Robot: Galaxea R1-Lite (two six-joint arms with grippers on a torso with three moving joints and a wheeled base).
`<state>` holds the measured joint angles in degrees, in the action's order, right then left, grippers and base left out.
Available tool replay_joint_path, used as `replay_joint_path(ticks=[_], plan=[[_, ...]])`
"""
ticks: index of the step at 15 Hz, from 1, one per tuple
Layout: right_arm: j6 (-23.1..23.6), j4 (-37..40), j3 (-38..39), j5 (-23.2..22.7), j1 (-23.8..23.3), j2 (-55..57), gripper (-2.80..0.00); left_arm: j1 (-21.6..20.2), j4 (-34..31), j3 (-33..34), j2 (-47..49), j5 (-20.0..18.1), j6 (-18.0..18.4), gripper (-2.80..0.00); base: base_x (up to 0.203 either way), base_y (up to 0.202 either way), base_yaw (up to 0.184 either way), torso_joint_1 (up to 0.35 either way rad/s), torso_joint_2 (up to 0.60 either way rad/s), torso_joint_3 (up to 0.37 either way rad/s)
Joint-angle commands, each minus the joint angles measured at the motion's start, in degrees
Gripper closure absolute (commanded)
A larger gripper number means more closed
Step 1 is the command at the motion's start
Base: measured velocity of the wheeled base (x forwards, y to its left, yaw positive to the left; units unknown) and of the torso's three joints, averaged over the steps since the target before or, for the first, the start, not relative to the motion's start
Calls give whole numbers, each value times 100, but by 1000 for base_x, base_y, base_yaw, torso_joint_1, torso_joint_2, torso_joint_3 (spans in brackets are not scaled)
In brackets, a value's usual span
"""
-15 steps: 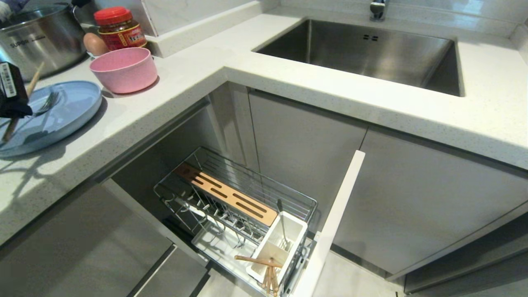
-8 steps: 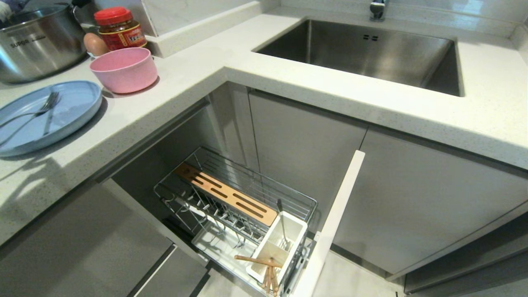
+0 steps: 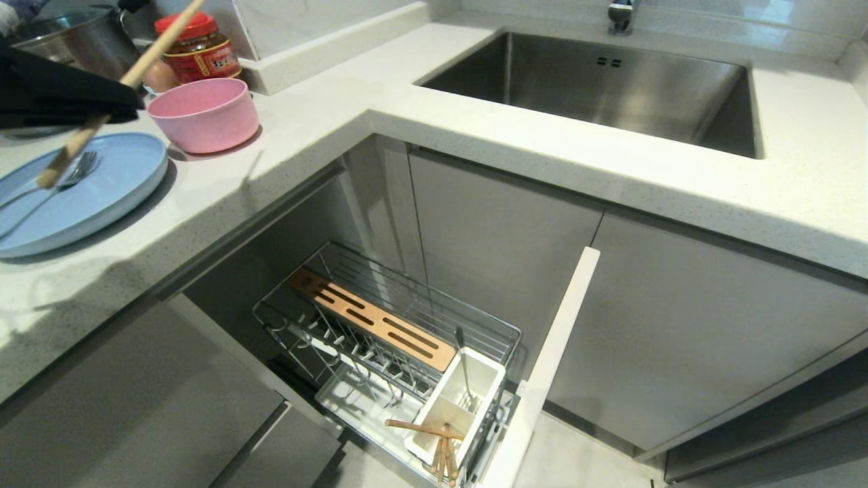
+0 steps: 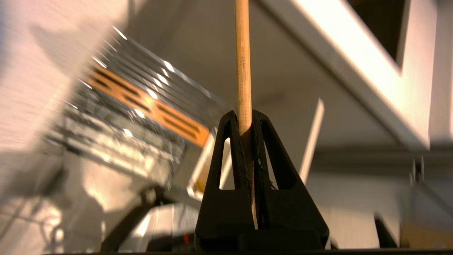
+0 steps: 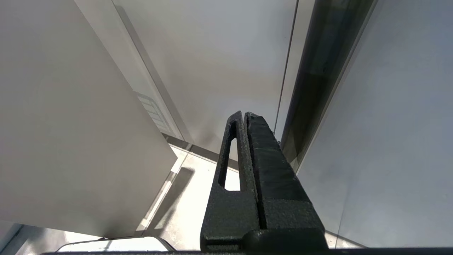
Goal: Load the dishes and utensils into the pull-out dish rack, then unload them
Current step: Pick up the chopsticks and place it in the cupboard
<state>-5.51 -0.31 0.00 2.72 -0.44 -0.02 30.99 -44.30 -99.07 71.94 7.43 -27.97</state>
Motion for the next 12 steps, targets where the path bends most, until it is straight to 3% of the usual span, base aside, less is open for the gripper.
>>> replay_joint_path(ticks=[1,3,8,12], plan=[[-3,-4,0,1,0,-24,0,422,-228,250,263,-249,1,0,0,0,0,0,0,0],[-3,-4,0,1,0,-20,0,601,-700,287,562,-451,91,0,0,0,0,0,0,0],[-3,-4,0,1,0,-23,0,867,-1846,392,1259,-472,638,0,0,0,0,0,0,0],[-3,-4,0,1,0,-15,0,1199,-2080,740,1562,-334,890,0,0,0,0,0,0,0]])
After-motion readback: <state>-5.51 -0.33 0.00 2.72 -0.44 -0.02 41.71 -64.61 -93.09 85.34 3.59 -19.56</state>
